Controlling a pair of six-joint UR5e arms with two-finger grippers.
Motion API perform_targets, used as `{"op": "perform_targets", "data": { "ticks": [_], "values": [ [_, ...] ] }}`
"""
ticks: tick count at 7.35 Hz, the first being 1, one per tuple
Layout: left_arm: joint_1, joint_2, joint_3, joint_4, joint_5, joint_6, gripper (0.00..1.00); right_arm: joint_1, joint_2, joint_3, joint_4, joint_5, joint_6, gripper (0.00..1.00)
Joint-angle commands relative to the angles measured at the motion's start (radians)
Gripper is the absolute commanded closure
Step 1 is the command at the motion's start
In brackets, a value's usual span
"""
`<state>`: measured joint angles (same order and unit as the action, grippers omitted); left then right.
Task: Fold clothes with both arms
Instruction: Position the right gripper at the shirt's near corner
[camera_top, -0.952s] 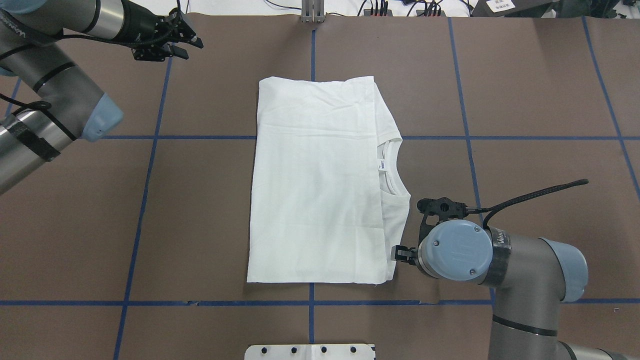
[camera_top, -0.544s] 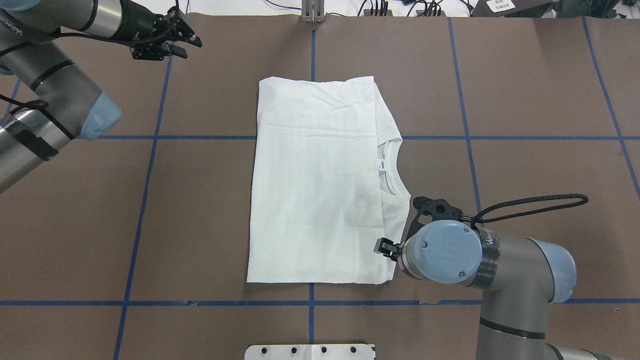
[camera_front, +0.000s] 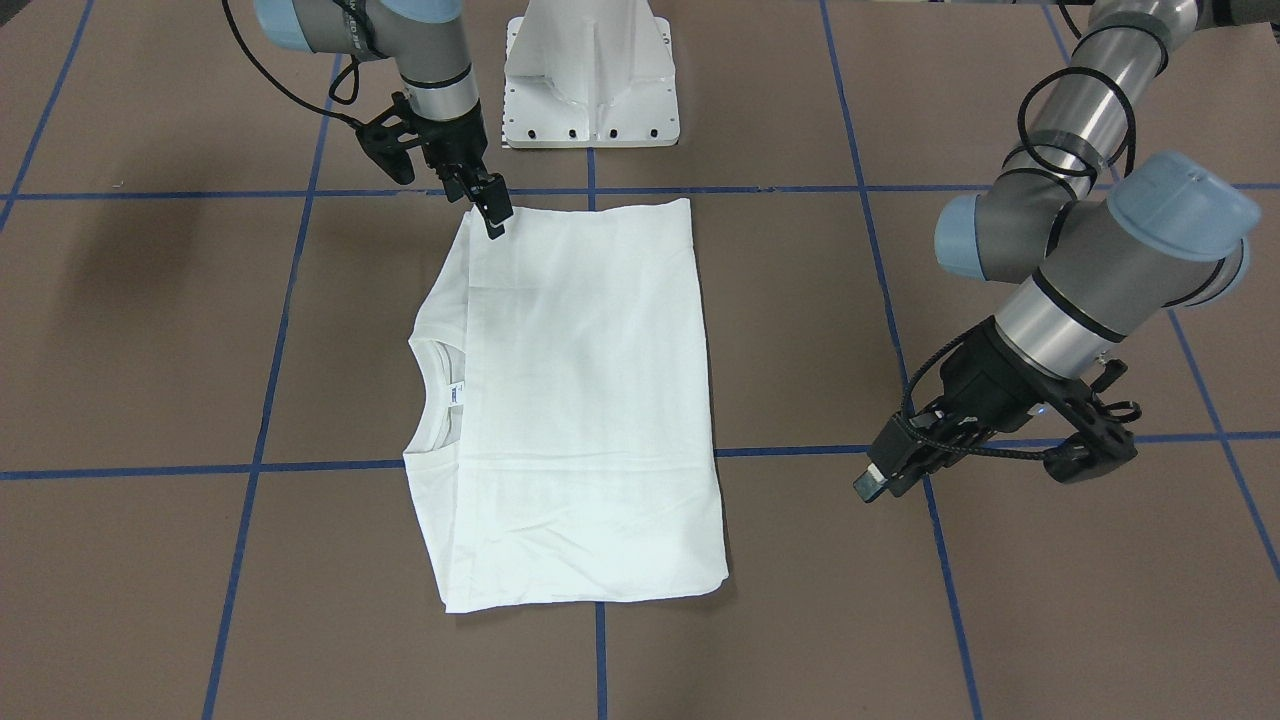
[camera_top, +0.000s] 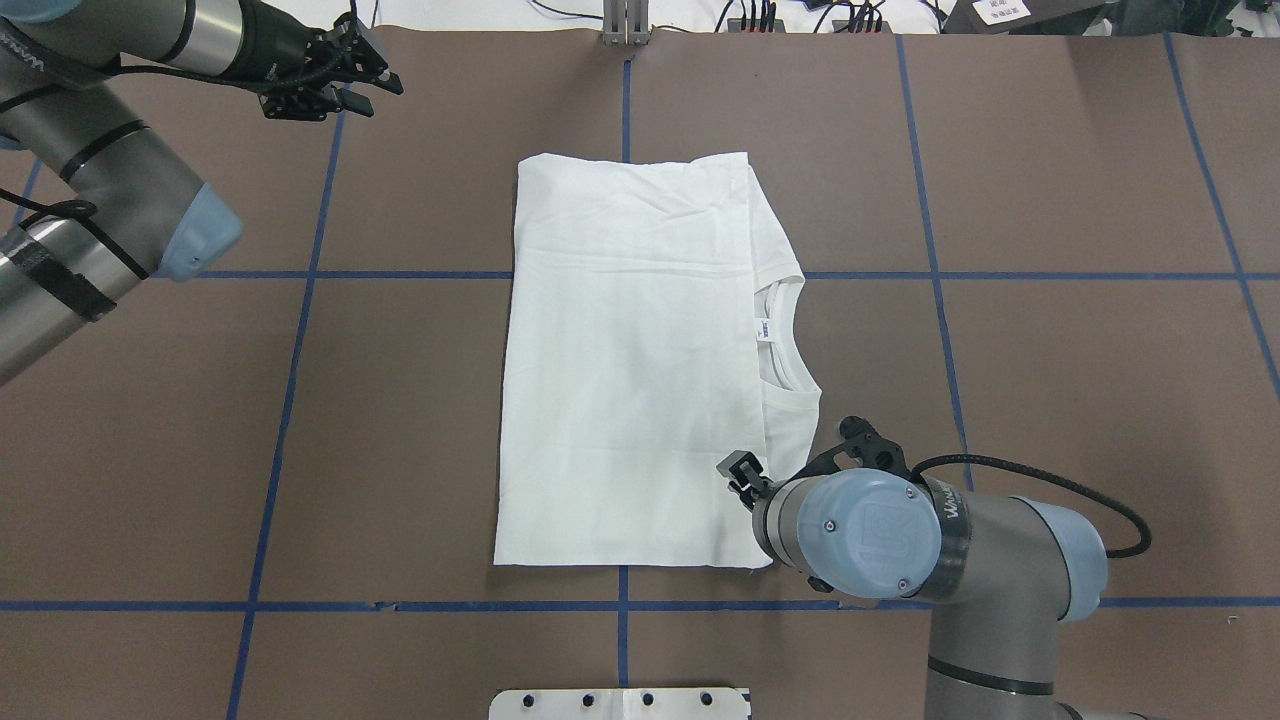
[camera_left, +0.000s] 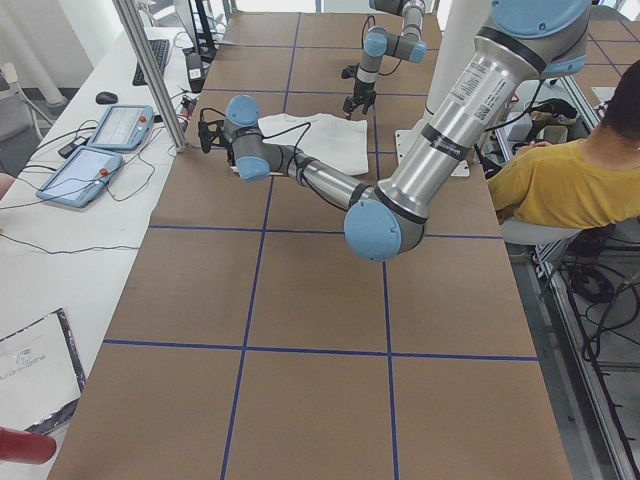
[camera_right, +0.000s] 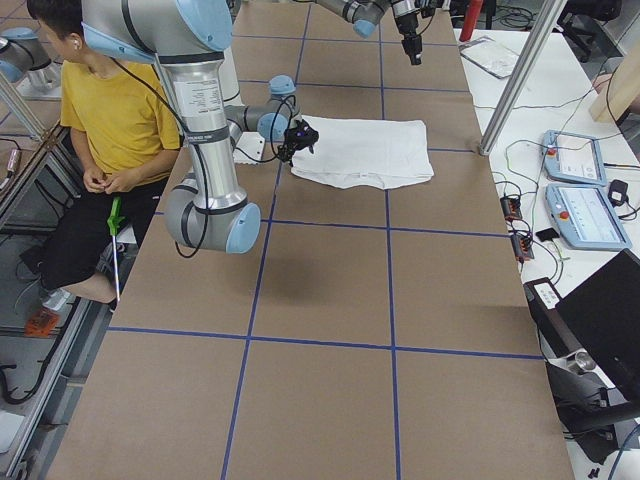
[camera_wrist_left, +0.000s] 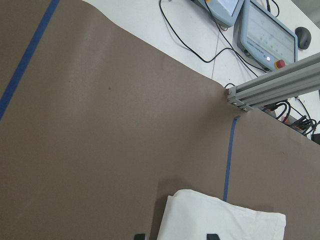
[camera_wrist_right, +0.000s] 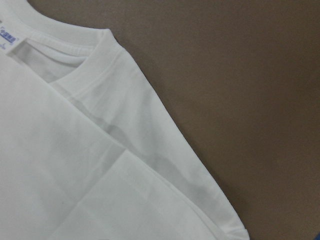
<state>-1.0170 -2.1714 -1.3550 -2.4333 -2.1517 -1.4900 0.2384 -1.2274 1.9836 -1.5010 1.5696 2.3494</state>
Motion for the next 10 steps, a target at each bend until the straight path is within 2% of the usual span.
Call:
{"op": "perform_targets", "data": {
  "ticks": [1,2,4,5,6,7,8,10],
  "values": [
    [0.000,-0.001,-0.001,0.000,0.001,-0.001,0.49,-0.040,-0.001,-0.035,0.016,-0.034,0.106,0.00],
    [0.000,-0.001,-0.001,0.000,0.003,-0.001,0.49,-0.044,-0.006,-0.041,0.016,-0.036,0.107,0.01],
    [0.000,-0.001,-0.003,0.000,0.004,-0.001,0.49,-0.044,-0.017,-0.040,0.016,-0.036,0.111,0.14],
    [0.000,-0.001,-0.006,0.000,0.004,-0.001,0.49,-0.044,-0.020,-0.040,0.016,-0.036,0.111,0.32],
    [0.000,-0.001,-0.006,0.000,0.004,-0.001,0.49,-0.044,-0.020,-0.038,0.016,-0.036,0.122,0.54],
    [0.000,-0.001,-0.006,0.000,0.004,-0.001,0.49,-0.044,-0.021,-0.037,0.016,-0.036,0.145,0.95],
    [0.000,-0.001,-0.006,0.000,0.004,-0.001,0.49,-0.044,-0.020,-0.032,0.016,-0.036,0.143,1.00],
    [0.000,0.002,-0.012,0.002,0.006,-0.003,0.49,-0.042,-0.017,-0.025,0.016,-0.034,0.143,1.00]
  ]
}}
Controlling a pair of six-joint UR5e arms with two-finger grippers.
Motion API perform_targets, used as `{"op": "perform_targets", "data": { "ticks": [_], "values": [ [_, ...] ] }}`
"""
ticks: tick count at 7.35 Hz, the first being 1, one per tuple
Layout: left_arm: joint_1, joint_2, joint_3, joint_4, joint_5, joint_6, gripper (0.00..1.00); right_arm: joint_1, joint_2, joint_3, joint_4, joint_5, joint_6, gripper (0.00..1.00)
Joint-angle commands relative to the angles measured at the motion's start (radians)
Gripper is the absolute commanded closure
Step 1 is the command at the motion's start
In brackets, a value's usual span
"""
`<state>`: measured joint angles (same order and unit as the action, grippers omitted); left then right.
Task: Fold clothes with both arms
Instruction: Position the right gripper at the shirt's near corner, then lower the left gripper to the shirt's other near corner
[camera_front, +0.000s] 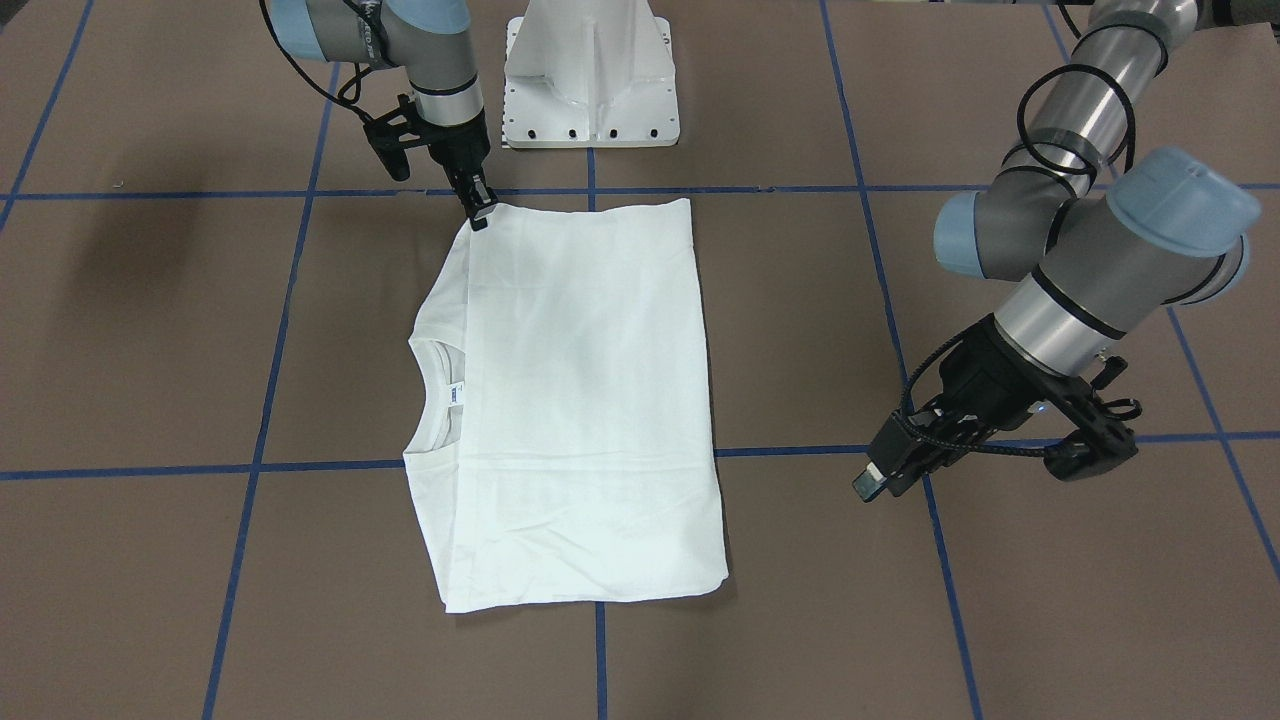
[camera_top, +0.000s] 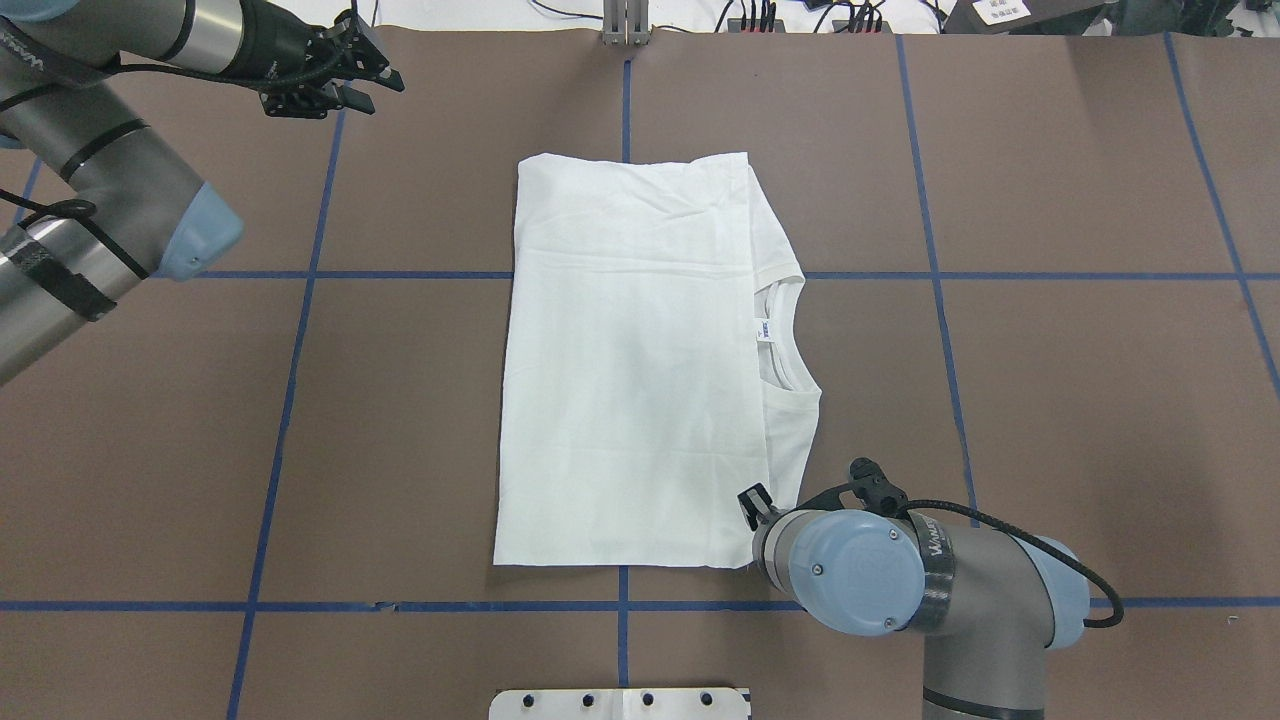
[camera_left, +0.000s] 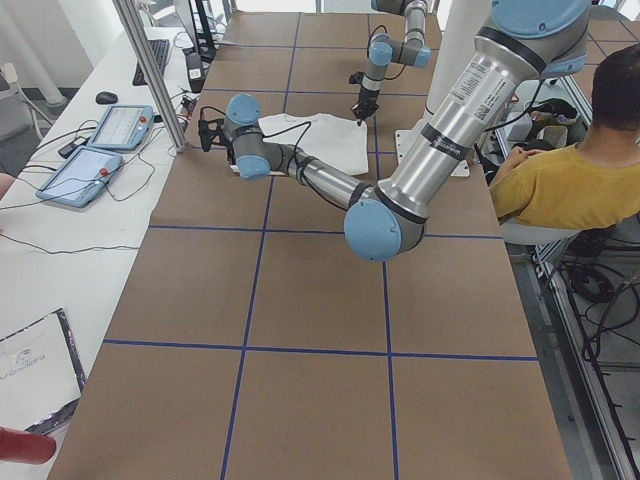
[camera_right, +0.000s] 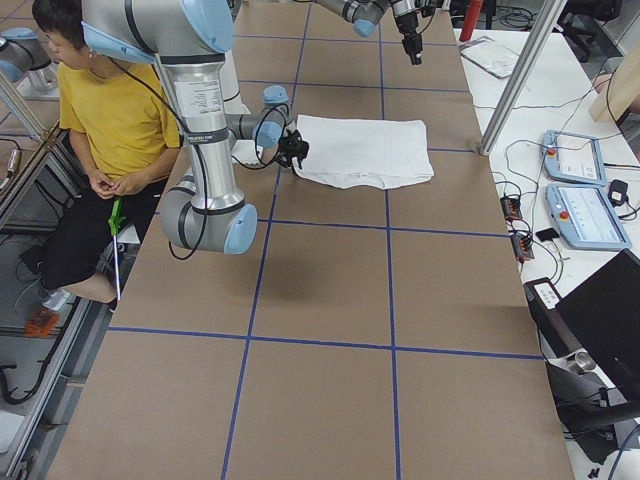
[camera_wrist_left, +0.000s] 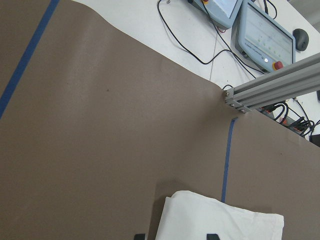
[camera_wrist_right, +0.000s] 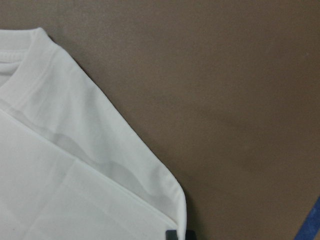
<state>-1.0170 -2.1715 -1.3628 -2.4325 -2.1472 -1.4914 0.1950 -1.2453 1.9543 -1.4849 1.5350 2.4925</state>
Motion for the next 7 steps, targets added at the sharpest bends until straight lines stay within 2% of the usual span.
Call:
{"op": "perform_targets", "data": {
  "ticks": [1,3,4,5,7],
  "values": [
    [0.003,0.022,-0.027,0.007,0.013,-0.010,0.49,0.004,-0.002,0.023,-0.002,0.008,0.000,1.00],
    [0.137,0.216,-0.274,0.012,0.111,-0.134,0.50,0.006,-0.013,0.044,-0.006,0.010,0.000,1.00],
    [0.220,0.244,-0.347,0.044,0.166,-0.230,0.50,0.006,-0.013,0.044,-0.006,0.010,0.000,1.00],
    [0.330,0.248,-0.381,0.071,0.275,-0.318,0.50,0.006,-0.014,0.044,-0.006,0.010,0.000,1.00],
    [0.528,0.268,-0.471,0.195,0.393,-0.433,0.48,0.006,-0.019,0.044,-0.006,0.010,0.000,1.00]
  ]
}}
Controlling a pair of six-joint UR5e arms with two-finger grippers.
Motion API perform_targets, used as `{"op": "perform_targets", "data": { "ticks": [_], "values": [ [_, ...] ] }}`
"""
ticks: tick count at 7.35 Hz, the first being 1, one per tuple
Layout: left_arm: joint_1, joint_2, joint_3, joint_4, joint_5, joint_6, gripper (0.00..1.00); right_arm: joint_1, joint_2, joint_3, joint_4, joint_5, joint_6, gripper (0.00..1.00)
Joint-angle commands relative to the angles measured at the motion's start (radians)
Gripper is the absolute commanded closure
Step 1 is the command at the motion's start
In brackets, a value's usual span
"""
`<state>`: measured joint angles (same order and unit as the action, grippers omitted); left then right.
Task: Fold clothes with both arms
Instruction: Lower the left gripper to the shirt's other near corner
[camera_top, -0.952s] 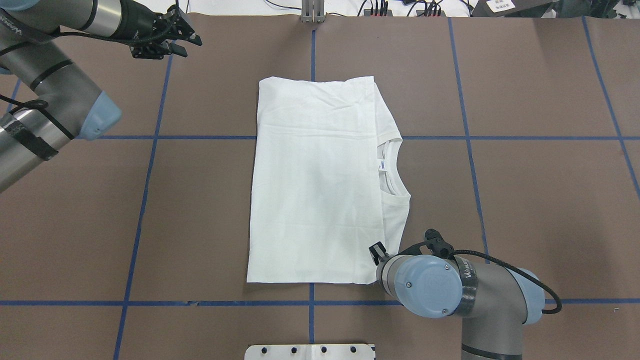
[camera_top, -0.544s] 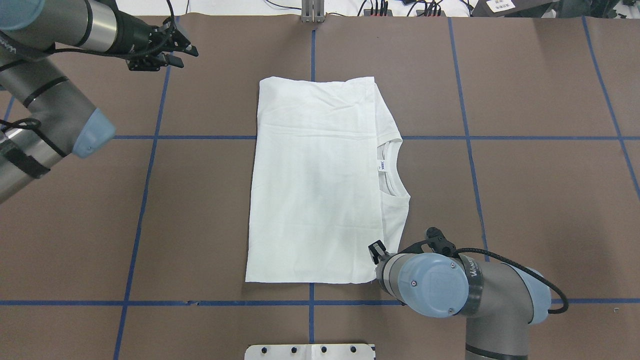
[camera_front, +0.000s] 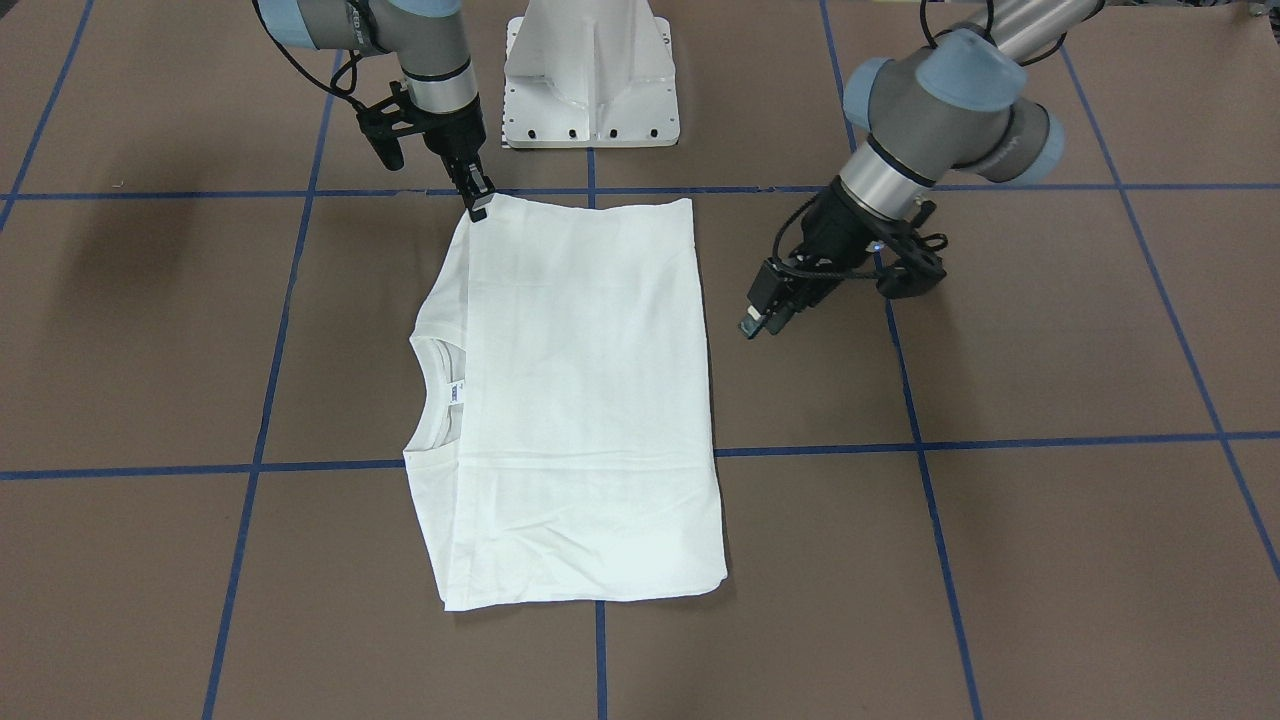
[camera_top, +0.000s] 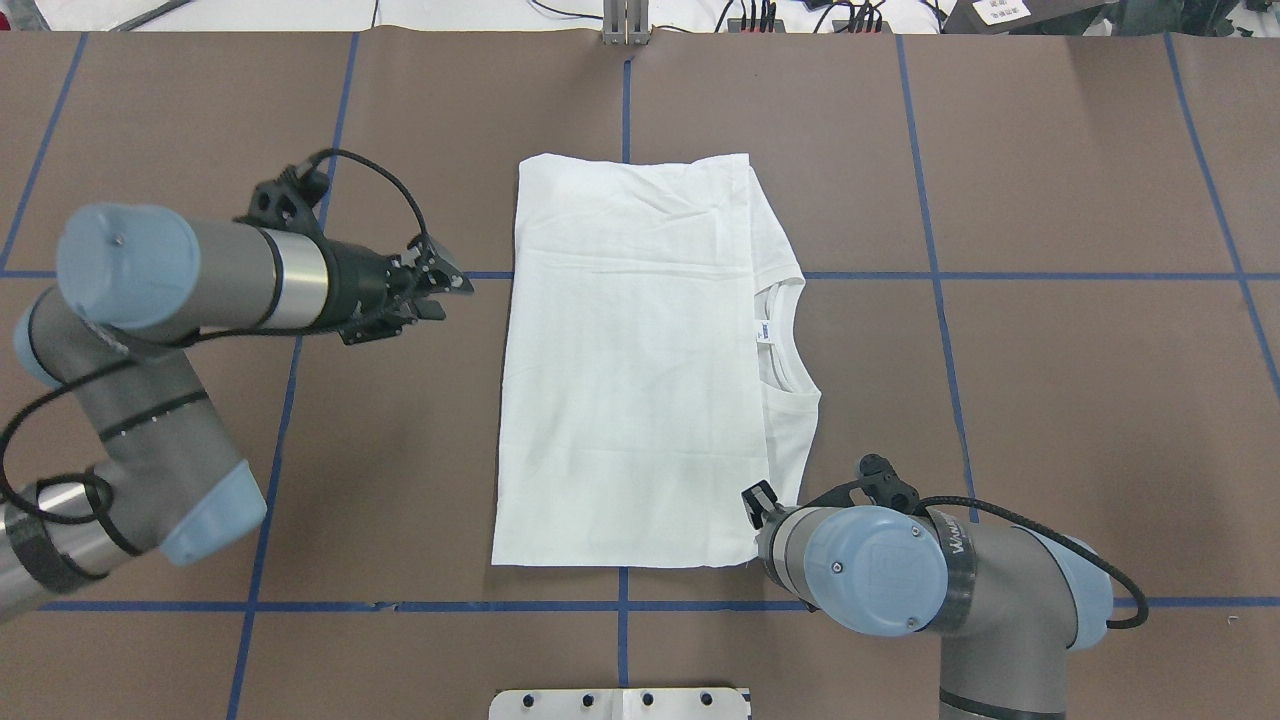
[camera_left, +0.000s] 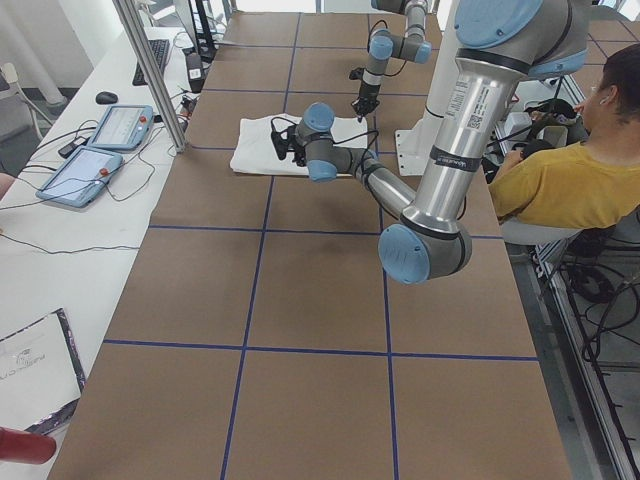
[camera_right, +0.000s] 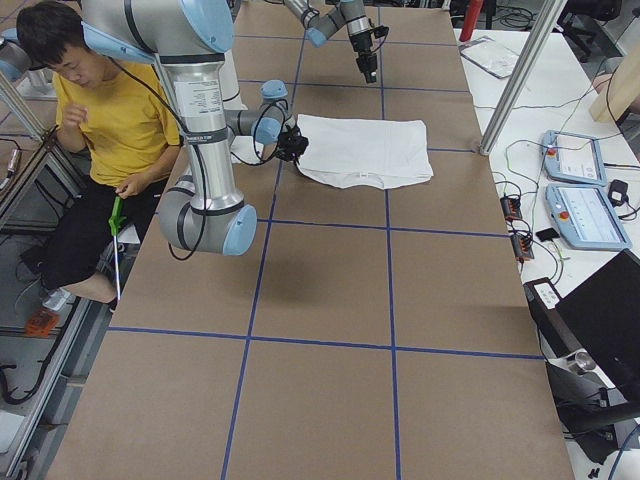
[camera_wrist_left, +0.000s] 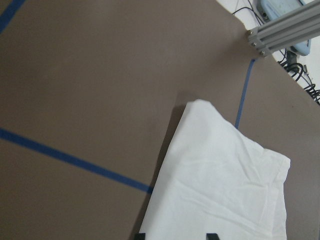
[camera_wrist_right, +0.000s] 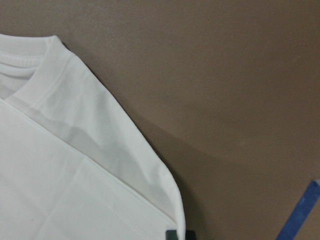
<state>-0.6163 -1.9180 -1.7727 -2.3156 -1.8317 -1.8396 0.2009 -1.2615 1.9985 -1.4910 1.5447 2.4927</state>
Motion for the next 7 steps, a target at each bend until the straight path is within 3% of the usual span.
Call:
{"op": "perform_targets", "data": {
  "ticks": [1,4,7],
  "values": [
    [0.244,0.030,-0.074,0.123,0.180,-0.134,0.46,0.000,-0.001,0.000,0.000,0.002,0.000,1.00],
    [0.332,0.187,-0.177,0.130,0.223,-0.159,0.36,-0.001,0.004,0.002,0.000,0.002,0.000,1.00],
    [0.383,0.157,-0.166,0.130,0.224,-0.193,0.36,-0.001,0.004,0.005,0.000,0.002,0.000,1.00]
  ]
}}
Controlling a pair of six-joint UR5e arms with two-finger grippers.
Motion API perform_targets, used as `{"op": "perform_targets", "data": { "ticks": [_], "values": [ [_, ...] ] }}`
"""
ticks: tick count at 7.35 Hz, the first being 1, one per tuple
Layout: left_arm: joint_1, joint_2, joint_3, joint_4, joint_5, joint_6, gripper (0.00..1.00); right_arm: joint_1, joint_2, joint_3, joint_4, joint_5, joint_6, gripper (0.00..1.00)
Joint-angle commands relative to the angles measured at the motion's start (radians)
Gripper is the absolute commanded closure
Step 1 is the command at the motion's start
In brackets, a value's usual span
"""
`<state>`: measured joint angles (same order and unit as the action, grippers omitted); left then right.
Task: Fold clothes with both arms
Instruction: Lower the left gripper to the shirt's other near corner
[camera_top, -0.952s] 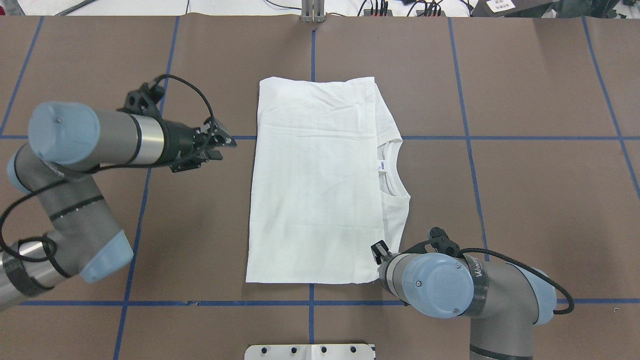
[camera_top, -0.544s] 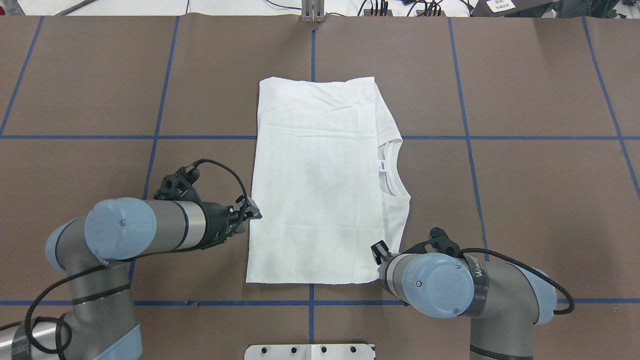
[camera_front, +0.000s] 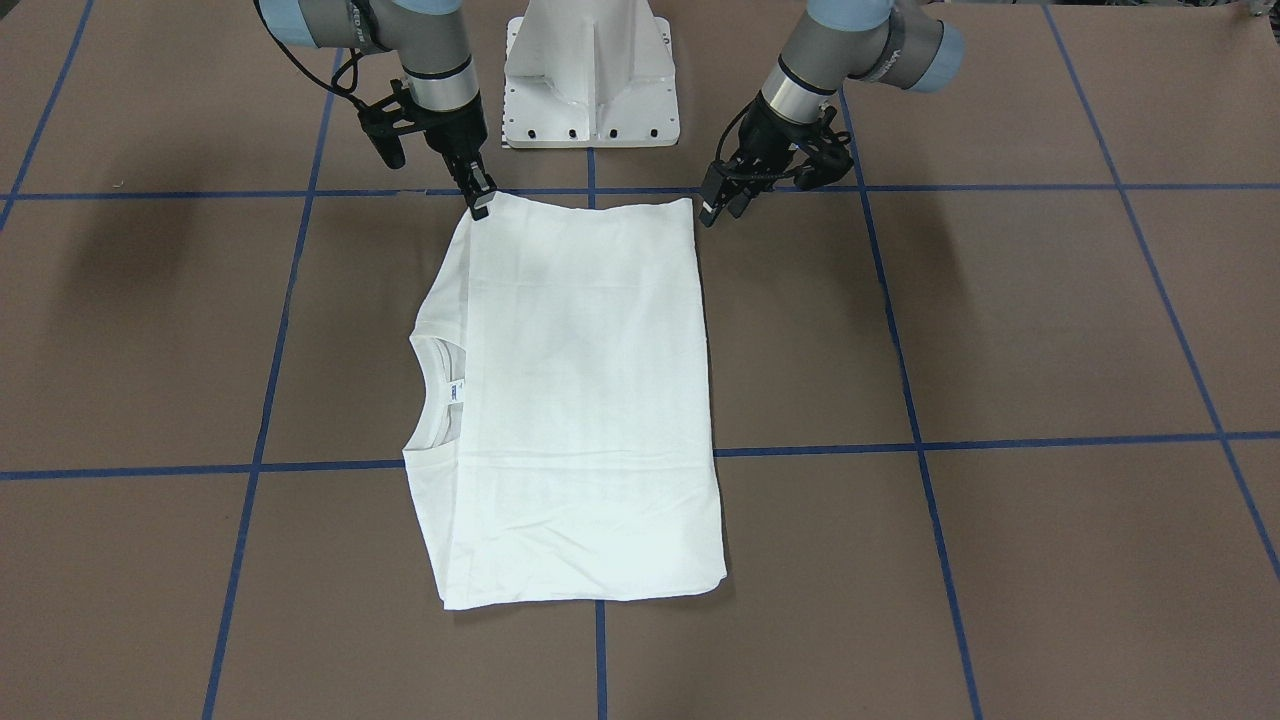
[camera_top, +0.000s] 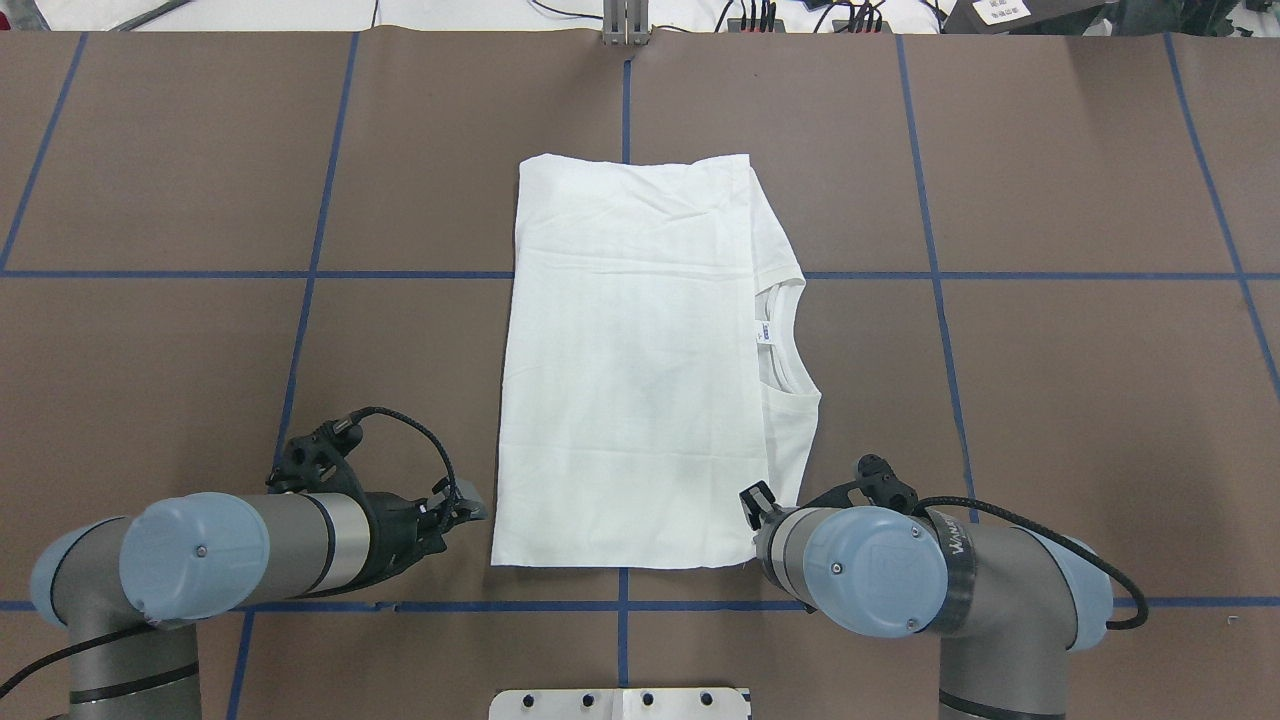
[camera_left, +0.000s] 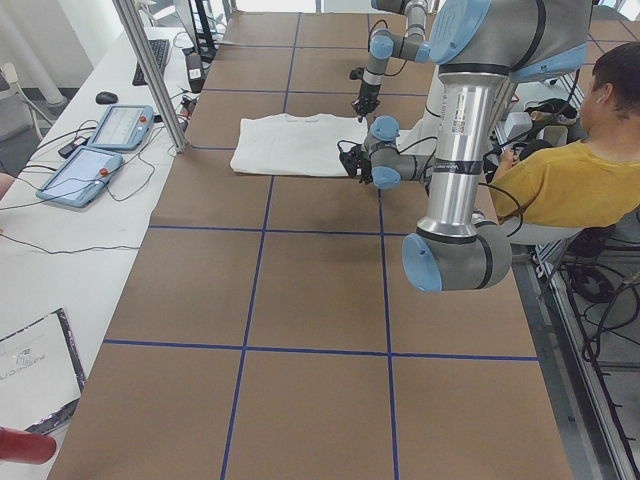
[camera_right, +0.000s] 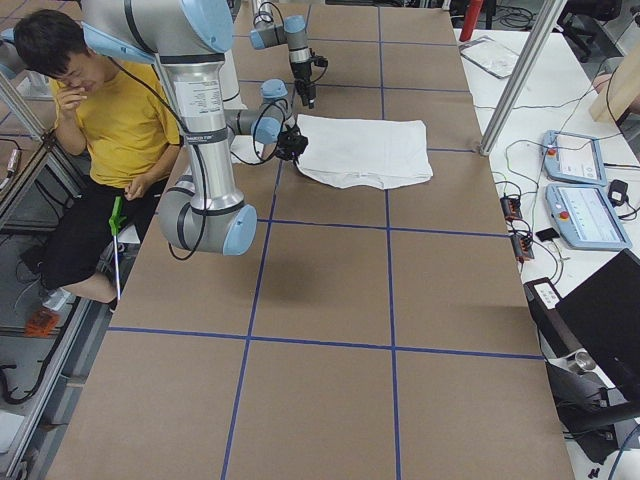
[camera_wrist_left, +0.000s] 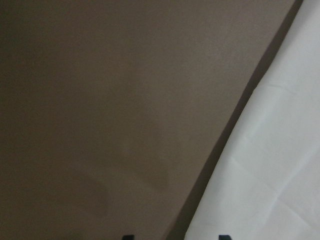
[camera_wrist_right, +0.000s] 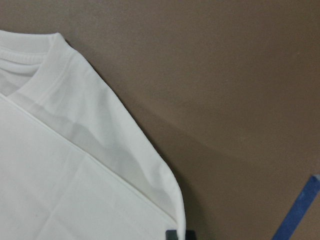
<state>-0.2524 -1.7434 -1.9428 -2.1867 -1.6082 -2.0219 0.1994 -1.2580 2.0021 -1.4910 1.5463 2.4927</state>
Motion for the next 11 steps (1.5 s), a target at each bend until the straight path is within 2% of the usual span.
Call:
{"op": "perform_targets", "data": {
  "ticks": [1,4,7,8,9,10,11],
  "values": [
    [0.024,-0.027,0.008,0.001,0.001,-0.011,0.36,-0.002,0.000,0.001,0.000,0.000,0.000,1.00],
    [0.057,-0.048,0.031,0.001,0.002,-0.014,0.36,-0.002,-0.001,0.001,0.000,0.000,0.000,1.00],
    [0.058,-0.073,0.054,0.001,0.002,-0.014,0.42,-0.002,-0.003,0.001,-0.002,-0.002,0.000,1.00],
    [0.059,-0.073,0.061,0.001,0.004,-0.014,0.55,-0.002,-0.003,0.001,-0.003,-0.002,0.000,1.00],
    [0.059,-0.071,0.062,0.001,0.005,-0.014,0.91,-0.002,-0.003,0.001,-0.003,-0.002,0.000,1.00],
    [0.058,-0.071,0.061,0.001,0.007,-0.014,1.00,0.000,-0.004,0.001,-0.003,-0.002,0.000,1.00],
    [0.056,-0.071,0.058,0.001,0.007,-0.014,1.00,0.000,-0.005,0.001,-0.003,-0.003,0.000,1.00]
  ]
}}
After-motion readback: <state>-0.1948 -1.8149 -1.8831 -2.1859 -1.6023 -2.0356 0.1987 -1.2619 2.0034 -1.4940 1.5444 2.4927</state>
